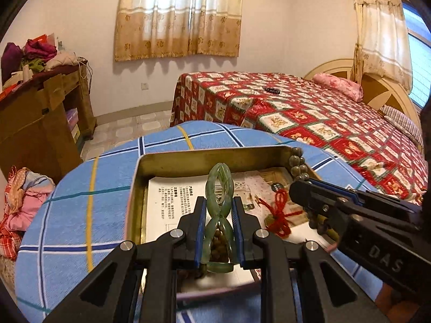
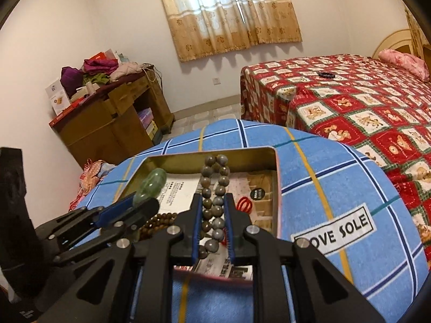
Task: Organize jewelry
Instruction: 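Lower the jade bangle into the tin with the left gripper while the right gripper drops the grey bracelet in, then withdraw both open grippers from the tin back toward the jewelry pile, then grasp the silver bead chain with the left gripper and lift it, then hold the bead chain with the left gripper while the right gripper grasps the silver hoop bangle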
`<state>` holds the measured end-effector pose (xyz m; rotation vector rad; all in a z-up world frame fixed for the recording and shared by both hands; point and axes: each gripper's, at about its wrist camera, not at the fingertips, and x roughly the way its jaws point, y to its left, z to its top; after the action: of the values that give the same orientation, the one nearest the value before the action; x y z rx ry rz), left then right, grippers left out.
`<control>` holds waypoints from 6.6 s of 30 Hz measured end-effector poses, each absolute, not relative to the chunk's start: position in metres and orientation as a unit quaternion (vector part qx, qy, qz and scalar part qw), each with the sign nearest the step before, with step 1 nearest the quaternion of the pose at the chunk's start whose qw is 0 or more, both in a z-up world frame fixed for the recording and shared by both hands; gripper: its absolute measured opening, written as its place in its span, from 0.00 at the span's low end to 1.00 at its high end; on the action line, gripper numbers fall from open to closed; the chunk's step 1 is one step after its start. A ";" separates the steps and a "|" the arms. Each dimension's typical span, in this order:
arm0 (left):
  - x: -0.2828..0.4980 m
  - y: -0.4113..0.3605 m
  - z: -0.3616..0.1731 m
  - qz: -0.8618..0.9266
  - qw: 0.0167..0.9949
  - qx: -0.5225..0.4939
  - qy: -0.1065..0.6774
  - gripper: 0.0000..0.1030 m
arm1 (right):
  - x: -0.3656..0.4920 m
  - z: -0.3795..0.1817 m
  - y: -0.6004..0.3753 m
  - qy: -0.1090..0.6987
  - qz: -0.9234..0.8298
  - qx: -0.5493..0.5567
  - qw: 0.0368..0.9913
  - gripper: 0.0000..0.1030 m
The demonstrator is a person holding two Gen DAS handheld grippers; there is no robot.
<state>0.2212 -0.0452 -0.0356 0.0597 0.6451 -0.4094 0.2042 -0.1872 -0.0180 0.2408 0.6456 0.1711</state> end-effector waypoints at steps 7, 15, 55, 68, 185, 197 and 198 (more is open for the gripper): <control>0.233 -0.049 -0.038 -0.194 0.926 0.033 0.322 0.19 | 0.212 -0.025 -0.184 0.324 0.085 0.112 0.935 0.18; 0.240 -0.051 -0.042 -0.183 0.920 0.042 0.343 0.19 | 0.214 -0.028 -0.186 0.325 0.097 0.123 0.933 0.23; 0.071 0.045 -0.010 -0.111 0.938 -0.053 0.325 0.58 | 0.057 0.010 -0.151 0.263 0.097 0.102 0.955 0.80; 0.037 0.044 -0.021 -0.121 0.935 -0.040 0.331 0.58 | 0.025 -0.009 -0.142 0.299 0.095 0.087 0.946 0.80; 0.026 0.065 -0.005 -0.275 0.912 -0.060 0.298 0.13 | 0.028 -0.062 -0.133 0.418 0.120 0.055 0.899 0.69; 0.024 0.056 -0.003 -0.283 0.911 -0.049 0.296 0.13 | 0.014 -0.027 -0.152 0.359 0.116 0.110 0.920 0.69; 0.024 0.055 -0.003 -0.284 0.911 -0.049 0.297 0.13 | 0.015 -0.026 -0.153 0.356 0.114 0.110 0.921 0.69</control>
<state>0.0241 0.0551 -0.0032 -0.1009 0.6118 -0.5849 0.0146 -0.1534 -0.0259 0.2266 0.7321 0.2346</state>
